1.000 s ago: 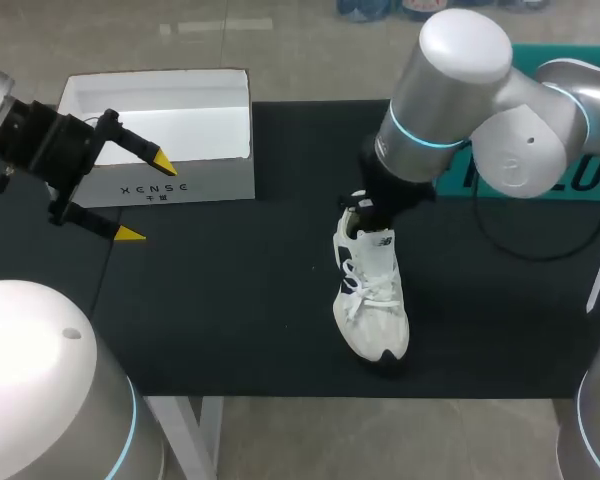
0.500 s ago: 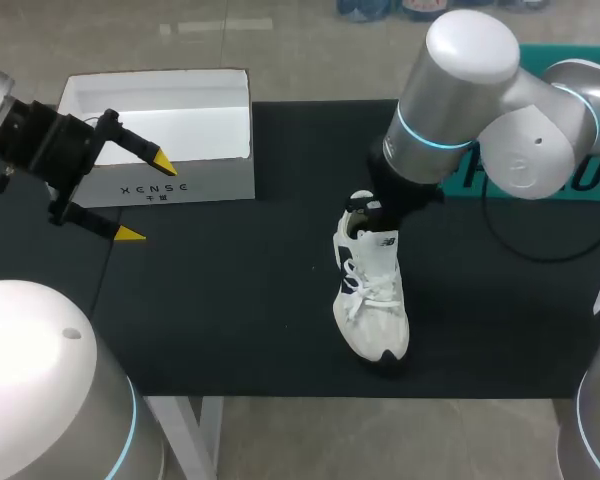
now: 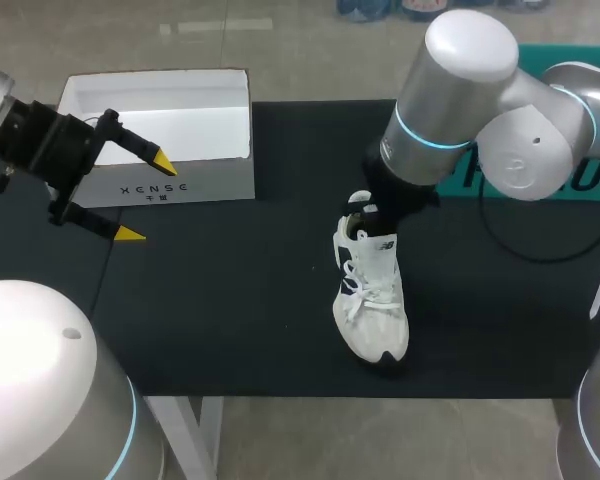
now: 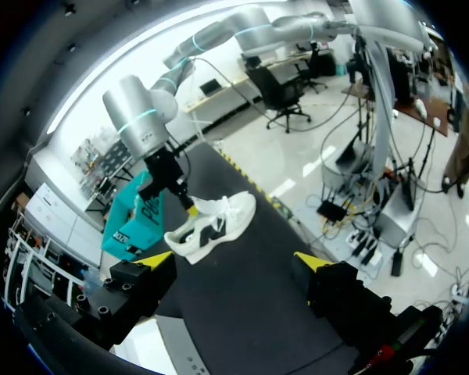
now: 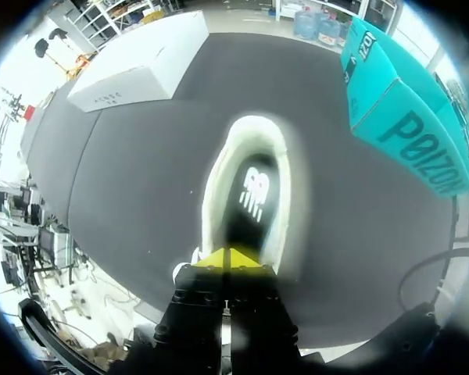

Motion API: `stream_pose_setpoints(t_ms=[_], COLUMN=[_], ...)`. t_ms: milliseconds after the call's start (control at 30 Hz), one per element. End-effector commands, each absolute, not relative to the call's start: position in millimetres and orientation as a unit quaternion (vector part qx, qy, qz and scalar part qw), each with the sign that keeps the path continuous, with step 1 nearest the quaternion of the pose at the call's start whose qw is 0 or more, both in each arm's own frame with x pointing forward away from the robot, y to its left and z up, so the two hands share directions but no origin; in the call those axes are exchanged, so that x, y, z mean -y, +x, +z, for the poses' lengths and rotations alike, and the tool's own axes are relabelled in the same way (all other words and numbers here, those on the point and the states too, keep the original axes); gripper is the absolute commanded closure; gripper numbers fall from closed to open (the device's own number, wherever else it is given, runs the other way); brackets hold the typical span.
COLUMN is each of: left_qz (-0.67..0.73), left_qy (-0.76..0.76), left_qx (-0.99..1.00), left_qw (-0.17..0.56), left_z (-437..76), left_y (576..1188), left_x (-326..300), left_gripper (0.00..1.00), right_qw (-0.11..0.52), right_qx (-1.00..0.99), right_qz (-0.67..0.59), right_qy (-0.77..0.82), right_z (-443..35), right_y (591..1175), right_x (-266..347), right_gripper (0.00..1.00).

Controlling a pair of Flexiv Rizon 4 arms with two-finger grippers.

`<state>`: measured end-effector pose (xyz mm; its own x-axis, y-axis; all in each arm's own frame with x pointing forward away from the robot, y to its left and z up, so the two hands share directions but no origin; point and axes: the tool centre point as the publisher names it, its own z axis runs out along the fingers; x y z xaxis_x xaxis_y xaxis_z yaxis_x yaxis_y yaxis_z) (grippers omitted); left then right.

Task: Take the shoe out of the shoebox, open the shoe tongue, remove and reinsert the insole, then place the shoe into the shoebox

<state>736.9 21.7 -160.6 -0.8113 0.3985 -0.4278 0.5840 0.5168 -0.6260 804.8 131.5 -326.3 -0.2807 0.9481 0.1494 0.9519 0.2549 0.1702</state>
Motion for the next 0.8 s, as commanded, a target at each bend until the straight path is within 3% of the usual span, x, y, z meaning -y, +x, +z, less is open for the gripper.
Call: stream_pose_setpoints(t_ms=[33, 267, 800], left_qz=[-0.4, -0.4, -0.4], left_qy=[0.285, 0.285, 0.285], left_qx=[-0.864, -0.864, -0.864], left_qw=[0.115, 0.115, 0.115], left_z=[-160, -160, -160], left_y=[737, 737, 737], left_x=[-22, -22, -22], left_gripper=[0.0, 0.0, 0.0], right_qw=[0.008, 0.006, 0.005], right_qx=[0.79, 0.779, 0.783], right_qz=[-0.116, -0.145, -0.127], right_qy=[-0.602, -0.611, -0.609], right_z=[-337, -318, -327], right_y=[815, 813, 809], right_x=[-147, -148, -142], right_gripper=[1.0, 1.0, 1.0])
